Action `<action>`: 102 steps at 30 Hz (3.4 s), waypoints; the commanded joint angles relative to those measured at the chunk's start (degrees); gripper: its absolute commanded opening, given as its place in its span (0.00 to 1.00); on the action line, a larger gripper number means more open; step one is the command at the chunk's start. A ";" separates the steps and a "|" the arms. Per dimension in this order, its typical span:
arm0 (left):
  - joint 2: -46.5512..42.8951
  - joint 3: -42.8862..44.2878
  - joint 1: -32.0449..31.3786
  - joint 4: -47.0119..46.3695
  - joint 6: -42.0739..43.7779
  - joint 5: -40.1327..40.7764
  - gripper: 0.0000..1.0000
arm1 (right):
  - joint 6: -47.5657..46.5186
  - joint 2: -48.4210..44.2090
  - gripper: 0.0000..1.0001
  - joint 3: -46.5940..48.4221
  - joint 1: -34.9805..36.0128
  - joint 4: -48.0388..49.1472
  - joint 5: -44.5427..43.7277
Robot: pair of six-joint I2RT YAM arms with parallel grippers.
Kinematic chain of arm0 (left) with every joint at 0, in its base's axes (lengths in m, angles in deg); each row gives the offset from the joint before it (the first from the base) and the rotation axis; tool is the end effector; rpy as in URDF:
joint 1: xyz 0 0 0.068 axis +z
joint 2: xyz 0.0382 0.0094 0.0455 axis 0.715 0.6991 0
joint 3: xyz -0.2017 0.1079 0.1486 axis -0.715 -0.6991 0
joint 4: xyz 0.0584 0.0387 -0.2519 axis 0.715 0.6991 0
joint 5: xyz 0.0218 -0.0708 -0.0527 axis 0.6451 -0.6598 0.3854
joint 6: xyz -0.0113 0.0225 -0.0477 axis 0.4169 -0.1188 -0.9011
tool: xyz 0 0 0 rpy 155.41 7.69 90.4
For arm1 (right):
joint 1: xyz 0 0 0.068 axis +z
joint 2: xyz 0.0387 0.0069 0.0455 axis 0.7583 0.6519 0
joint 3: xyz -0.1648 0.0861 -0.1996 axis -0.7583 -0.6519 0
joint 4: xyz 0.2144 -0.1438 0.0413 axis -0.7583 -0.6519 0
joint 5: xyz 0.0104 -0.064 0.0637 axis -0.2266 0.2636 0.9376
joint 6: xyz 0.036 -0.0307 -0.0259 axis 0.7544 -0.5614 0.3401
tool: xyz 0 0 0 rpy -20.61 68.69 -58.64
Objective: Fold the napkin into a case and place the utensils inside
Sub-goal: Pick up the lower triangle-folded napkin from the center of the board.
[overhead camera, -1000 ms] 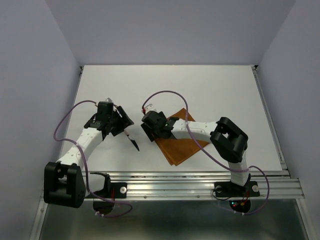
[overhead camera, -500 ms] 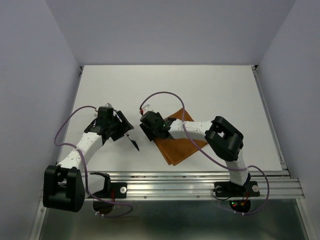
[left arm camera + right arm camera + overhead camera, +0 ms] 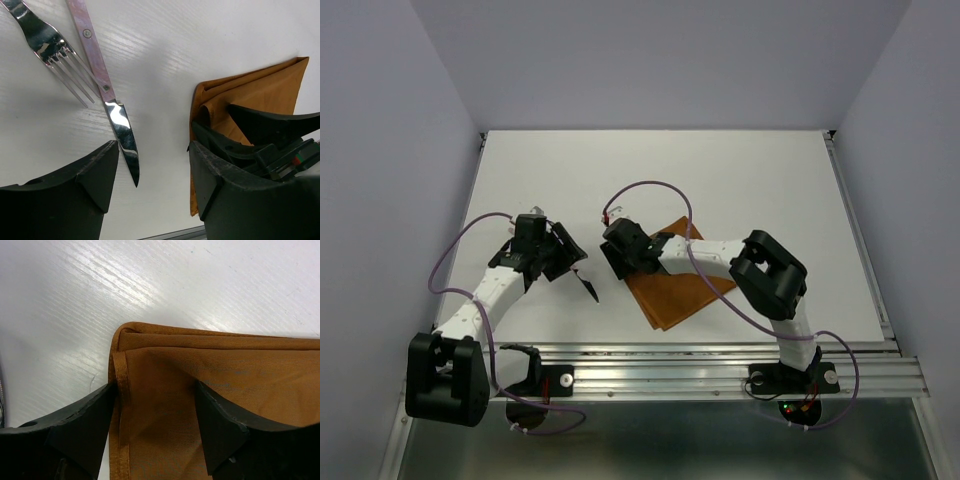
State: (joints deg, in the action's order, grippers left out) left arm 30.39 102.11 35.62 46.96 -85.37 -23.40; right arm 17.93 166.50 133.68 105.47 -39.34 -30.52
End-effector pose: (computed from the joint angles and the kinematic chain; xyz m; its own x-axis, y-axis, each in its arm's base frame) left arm 0.2258 -0.0468 0.2118 -0.7069 -0.5237 -0.4753 -0.1988 0.7921 -0.5770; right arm 0.2542 0.3586 0.1631 -0.5932 -0.4591 -0.6613 -0.5461 0.8330 -0.0886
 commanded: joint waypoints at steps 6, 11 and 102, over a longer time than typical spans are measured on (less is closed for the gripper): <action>-3.12 -0.70 -0.17 -1.56 -0.53 0.70 0.68 | 0.20 -4.59 0.76 1.45 -0.26 -1.43 0.09; -2.86 -1.05 -0.17 -2.27 -0.71 0.26 0.68 | 0.55 -5.21 0.77 0.92 -0.26 -1.43 -0.09; 11.89 -2.12 -8.08 -17.57 -14.96 -10.98 0.83 | 5.03 -13.65 0.01 -15.08 -5.18 10.79 28.91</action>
State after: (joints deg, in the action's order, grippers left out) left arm 41.60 97.89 27.56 30.00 -102.09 -33.06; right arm 22.32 155.15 118.97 100.64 -31.49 -2.74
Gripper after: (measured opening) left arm 0.829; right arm 0.034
